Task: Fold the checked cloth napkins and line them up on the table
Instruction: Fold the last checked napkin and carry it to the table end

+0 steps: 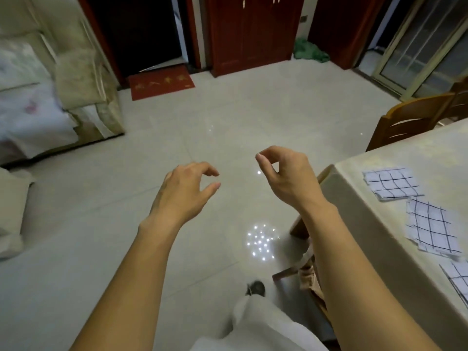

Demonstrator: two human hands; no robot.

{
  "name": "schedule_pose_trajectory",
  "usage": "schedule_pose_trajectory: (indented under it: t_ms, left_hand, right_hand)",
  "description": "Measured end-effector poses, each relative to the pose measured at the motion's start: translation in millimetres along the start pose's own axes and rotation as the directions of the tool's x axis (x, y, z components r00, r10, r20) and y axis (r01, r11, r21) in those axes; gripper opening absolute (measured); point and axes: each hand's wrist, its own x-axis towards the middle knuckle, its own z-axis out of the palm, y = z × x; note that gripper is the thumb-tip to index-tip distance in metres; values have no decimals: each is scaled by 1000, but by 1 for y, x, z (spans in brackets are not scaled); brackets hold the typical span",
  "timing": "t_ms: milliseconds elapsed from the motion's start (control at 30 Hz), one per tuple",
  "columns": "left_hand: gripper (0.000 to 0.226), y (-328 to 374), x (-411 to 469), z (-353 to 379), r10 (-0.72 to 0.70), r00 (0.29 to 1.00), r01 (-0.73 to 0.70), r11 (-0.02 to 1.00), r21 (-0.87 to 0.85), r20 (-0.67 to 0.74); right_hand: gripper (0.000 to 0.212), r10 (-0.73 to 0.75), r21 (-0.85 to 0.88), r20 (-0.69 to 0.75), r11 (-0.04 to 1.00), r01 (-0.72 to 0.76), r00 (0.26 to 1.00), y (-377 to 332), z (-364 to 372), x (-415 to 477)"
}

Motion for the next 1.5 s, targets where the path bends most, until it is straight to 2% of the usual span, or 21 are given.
schedule_pose_trajectory:
  t_ms: [333,467,567,700,833,1033,1133,1200,1400,1500]
  left_hand:
    - [28,-28,178,-40,-16,997,1,983,183,79]
    - [28,-16,256,-31,34,996,-47,987,152,86]
    - [28,1,309,-5,88,985,-104,989,108,146]
    - [28,19,388,29,190,948,-212,975,63,255]
    - [28,38,480,54,319,913,-326,945,-19,255]
    - [28,77,613,69,511,795,-510,855,-96,327]
    - [28,100,677,73,591,737,-587,800,-122,327]
    - [27,117,711,84,642,692,-634,759,-147,331]
    - [23,188,776,148,735,529,-715,656,-244,424]
    - [24,235,816,174,762,505,-749,620,-232,405]
  right_hand:
    - [26,68,72,164,994,-80,984,36,39,174]
    - [26,111,50,106,992,-117,988,61,22,229]
    - [25,203,28,62,978,-205,977,101,14,256]
    - [24,330,6,11,944,-330,944,152,9,286]
    - [24,424,-47,-74,903,-428,903,192,-3,333]
    - [27,506,-144,-212,830,-539,836,223,-22,425]
    - [29,514,-163,-406,773,-613,756,243,-46,458]
    - [29,528,-145,-480,740,-657,701,257,-60,470]
    - [27,638,-50,-499,654,-755,586,319,-88,476]
    - [27,661,-3,-522,631,-776,539,366,-116,489]
